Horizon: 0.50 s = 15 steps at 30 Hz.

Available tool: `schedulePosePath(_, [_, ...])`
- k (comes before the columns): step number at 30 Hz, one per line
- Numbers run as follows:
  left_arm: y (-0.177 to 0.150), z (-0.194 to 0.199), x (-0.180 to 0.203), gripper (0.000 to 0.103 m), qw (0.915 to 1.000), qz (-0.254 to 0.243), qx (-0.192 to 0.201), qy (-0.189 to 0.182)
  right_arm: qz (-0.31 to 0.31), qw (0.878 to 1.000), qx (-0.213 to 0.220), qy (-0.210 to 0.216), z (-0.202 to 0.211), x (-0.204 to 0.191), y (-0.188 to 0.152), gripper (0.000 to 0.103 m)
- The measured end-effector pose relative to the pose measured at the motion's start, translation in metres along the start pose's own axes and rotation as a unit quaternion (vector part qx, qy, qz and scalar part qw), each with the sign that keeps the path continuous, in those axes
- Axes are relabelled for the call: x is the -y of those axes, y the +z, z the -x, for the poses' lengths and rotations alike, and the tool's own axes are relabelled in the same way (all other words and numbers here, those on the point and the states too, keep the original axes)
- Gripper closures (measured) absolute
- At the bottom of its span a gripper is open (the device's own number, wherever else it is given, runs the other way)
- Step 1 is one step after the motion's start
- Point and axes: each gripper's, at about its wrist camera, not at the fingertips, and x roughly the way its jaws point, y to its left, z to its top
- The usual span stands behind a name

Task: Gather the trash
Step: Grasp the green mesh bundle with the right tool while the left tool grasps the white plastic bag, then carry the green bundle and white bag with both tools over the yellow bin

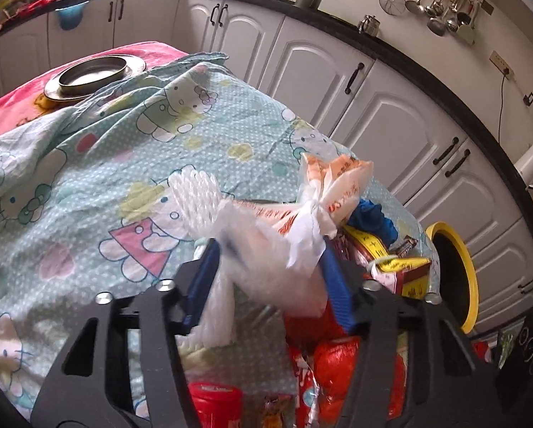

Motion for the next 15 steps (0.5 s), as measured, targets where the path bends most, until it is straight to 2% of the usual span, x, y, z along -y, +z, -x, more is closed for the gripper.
schedulePosePath(2, [-0.001, 0.002, 0.0, 0.075, 1.0, 0.0, 0.0, 0.001, -0.001, 1.0, 0.002, -0.001, 0.004, 0.001, 0.0, 0.067])
schedulePosePath(3, [-0.002, 0.003, 0.0, 0.083, 1.0, -0.001, 0.001, 0.002, -0.001, 1.0, 0.004, -0.002, 0.008, 0.0, -0.001, 0.069])
schedulePosePath(4, [-0.003, 0.004, -0.001, 0.086, 1.0, -0.002, 0.003, 0.004, -0.001, 1.0, 0.007, -0.004, 0.01, 0.001, 0.0, 0.069])
schedulePosePath(8, [-0.004, 0.01, -0.001, 0.09, 0.9999, -0.005, 0.012, 0.004, -0.004, 1.0, 0.016, -0.019, 0.022, 0.005, -0.003, 0.07])
schedulePosePath(15, [0.0, 0.043, 0.005, 0.092, 0.9974, -0.007, 0.069, 0.022, -0.009, 0.998, 0.052, -0.041, 0.047, 0.01, -0.007, 0.072])
